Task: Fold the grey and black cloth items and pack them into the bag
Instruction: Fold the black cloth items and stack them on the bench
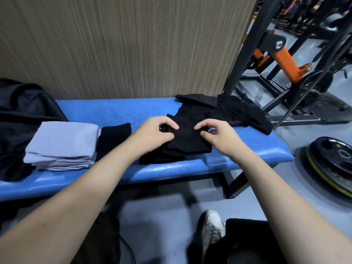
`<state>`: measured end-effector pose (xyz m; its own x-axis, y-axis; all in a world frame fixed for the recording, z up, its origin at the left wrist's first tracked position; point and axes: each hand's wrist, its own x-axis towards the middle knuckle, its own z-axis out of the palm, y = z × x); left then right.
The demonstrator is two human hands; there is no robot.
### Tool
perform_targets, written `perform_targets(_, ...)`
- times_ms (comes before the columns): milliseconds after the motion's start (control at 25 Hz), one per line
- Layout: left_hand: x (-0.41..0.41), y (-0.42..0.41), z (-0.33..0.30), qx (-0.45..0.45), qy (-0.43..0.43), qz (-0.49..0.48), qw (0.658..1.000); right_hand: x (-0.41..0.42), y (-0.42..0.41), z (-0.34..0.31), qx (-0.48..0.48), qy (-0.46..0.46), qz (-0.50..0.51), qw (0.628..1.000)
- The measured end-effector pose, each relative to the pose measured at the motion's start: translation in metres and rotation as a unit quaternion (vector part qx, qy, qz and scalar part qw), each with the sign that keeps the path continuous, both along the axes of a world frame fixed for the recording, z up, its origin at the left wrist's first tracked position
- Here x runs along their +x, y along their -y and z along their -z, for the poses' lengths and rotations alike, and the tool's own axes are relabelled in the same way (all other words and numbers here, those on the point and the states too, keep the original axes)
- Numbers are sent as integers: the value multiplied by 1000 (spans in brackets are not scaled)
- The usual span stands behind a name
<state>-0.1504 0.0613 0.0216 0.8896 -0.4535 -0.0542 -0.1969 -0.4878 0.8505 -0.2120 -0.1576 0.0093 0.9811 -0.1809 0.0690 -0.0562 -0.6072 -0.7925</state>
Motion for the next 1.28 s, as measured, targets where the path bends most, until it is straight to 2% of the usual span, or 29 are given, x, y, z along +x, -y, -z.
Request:
perform_targets(120,-4,-18,-4,90,50,-11,995,9,-20,-2,-53,-14,-13,998)
perform_targets(280,-1,-36,-2,156,111,-15,981,17,-41,-7,-12,-35,-34,999)
perform_targets(520,3,-51,10,227,134,-8,965,30,-56,5,-46,-71,-63,994)
perform_targets(600,4,-51,13,270,170,-2,948,34,-58,11,-103,-72,-83,989)
perform_targets(720,2,-50,17,352,246,8,903,35,-56,18,-170,-85,-112,975)
perform_targets(920,3,-50,18,357,260,24,897,36,-50,23,-167,-58,-105,979)
perform_targets(1120,4,-44,19,317,320,2,893,35,-46,21,-229,-31,-95,968)
perform_targets(1280,7,-44,21,364,302,15,881,38,-47,27,-255,-62,-124,957)
